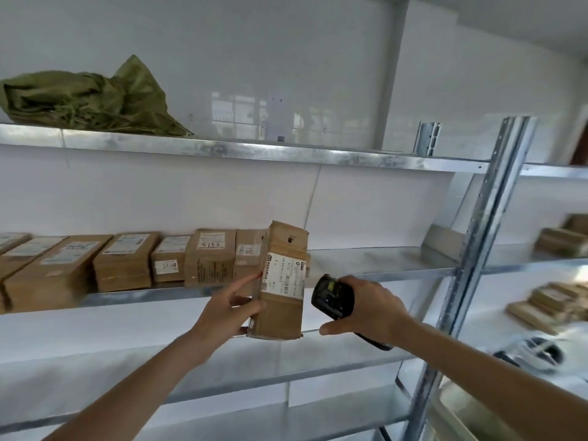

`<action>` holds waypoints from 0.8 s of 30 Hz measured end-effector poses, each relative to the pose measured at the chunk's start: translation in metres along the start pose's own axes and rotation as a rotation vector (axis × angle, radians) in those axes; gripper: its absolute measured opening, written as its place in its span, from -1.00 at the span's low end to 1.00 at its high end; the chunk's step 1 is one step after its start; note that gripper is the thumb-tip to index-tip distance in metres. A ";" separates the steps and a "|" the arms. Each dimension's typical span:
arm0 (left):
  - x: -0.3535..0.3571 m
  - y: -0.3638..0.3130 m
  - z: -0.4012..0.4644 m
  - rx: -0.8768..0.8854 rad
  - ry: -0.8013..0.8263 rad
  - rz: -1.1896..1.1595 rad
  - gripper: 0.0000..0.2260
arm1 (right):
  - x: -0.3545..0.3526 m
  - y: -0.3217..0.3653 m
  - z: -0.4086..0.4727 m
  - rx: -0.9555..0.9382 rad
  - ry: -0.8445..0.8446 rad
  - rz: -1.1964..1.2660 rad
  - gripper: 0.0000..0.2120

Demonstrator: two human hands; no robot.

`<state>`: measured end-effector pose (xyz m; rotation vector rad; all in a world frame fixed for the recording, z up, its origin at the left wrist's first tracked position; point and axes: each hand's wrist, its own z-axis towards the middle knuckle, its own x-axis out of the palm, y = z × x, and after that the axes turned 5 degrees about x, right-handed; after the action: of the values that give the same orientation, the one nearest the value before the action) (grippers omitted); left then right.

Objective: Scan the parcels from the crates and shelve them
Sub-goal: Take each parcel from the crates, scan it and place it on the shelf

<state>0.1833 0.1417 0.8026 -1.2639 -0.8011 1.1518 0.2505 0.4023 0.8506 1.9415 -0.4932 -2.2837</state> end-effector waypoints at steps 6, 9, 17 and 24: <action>0.043 -0.018 0.010 0.002 0.043 0.032 -0.53 | -0.024 -0.040 0.002 -0.026 -0.040 -0.140 -0.26; 0.062 -0.025 0.015 0.005 0.047 0.045 -0.53 | -0.036 -0.054 0.003 -0.053 -0.058 -0.193 -0.30; 0.093 -0.027 0.027 0.004 0.028 0.083 -0.52 | -0.057 -0.097 0.010 -0.074 -0.108 -0.374 -0.23; 0.114 -0.029 0.036 0.003 0.041 0.101 -0.52 | -0.068 -0.120 0.011 -0.076 -0.103 -0.462 -0.22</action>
<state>0.1868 0.2634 0.8216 -1.3341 -0.7116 1.2031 0.2680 0.5370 0.8791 2.0794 0.0479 -2.6296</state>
